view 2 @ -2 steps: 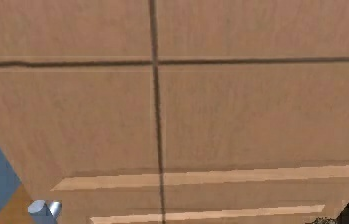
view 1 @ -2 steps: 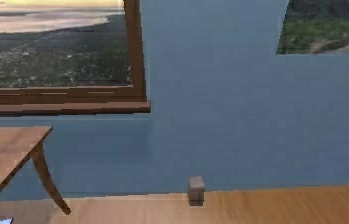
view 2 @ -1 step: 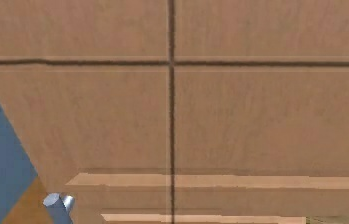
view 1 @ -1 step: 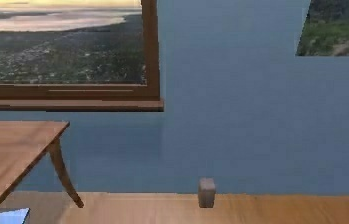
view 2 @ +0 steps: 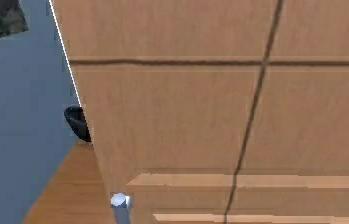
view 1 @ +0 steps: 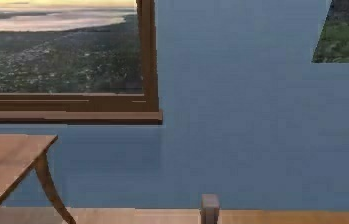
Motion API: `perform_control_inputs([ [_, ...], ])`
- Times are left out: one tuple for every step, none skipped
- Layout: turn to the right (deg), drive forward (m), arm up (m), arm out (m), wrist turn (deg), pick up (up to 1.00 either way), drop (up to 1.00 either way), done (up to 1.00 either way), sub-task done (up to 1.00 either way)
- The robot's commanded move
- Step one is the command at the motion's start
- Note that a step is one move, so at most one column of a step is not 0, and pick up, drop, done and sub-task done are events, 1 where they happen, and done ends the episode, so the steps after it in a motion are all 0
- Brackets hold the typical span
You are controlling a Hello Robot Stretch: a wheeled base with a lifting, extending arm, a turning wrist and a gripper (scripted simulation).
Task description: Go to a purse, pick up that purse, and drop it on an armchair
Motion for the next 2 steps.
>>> perform_control_inputs([
  [-45.0, 0.00, 0.00, 0.00, 0.0, 0.00, 0.00, 0.00, 0.00],
  [-27.0, 0.00, 0.00, 0.00, 0.0, 0.00, 0.00, 0.00, 0.00],
])
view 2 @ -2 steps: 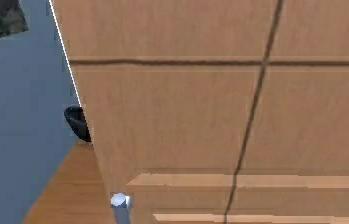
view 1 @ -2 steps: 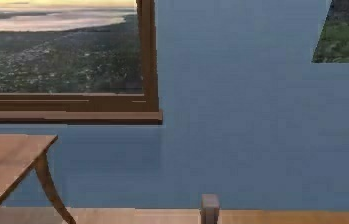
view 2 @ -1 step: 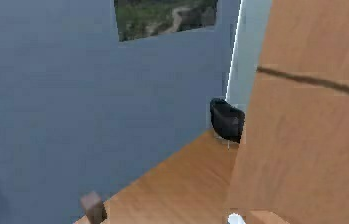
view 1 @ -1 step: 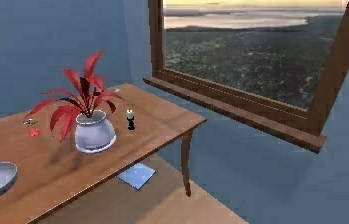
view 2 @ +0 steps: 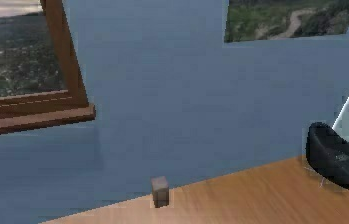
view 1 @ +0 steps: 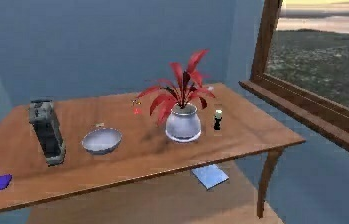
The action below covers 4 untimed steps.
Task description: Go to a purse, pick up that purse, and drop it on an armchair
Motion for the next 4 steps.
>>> perform_control_inputs([
  [0.0, 0.15, 0.00, 0.00, 0.0, 0.00, 0.00, 0.00, 0.00],
  [-45.0, 0.00, 0.00, 0.00, 0.0, 0.00, 0.00, 0.00, 0.00],
  [-6.0, 0.00, 0.00, 0.00, 0.0, 0.00, 0.00, 0.00, 0.00],
  [0.0, 0.20, 0.00, 0.00, 0.0, 0.00, 0.00, 0.00, 0.00],
])
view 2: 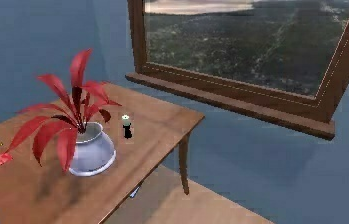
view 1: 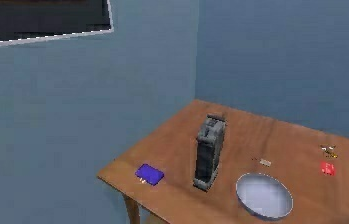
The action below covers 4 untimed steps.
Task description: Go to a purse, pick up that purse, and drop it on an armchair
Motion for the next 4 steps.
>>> perform_control_inputs([
  [-45.0, 0.00, 0.00, 0.00, 0.0, 0.00, 0.00, 0.00, 0.00],
  [-45.0, 0.00, 0.00, 0.00, 0.0, 0.00, 0.00, 0.00, 0.00],
  [0.0, 0.00, 0.50, 0.00, 0.0, 0.00, 0.00, 0.00, 0.00],
  [0.0, 0.00, 0.36, 0.00, 0.0, 0.00, 0.00, 0.00, 0.00],
])
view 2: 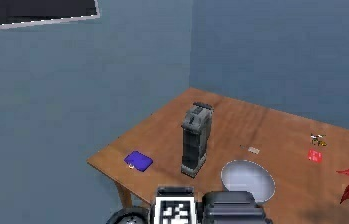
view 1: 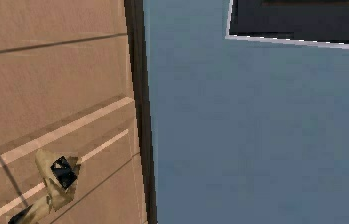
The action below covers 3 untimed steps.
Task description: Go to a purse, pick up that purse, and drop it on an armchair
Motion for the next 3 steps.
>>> perform_control_inputs([
  [0.0, 0.00, 0.00, 0.32, 0.0, 0.00, 0.00, 0.00, 0.00],
  [0.0, 0.00, 0.00, 0.00, 45.0, 0.00, 0.00, 0.00, 0.00],
  [0.0, 0.00, 0.00, 0.00, 45.0, 0.00, 0.00, 0.00, 0.00],
])
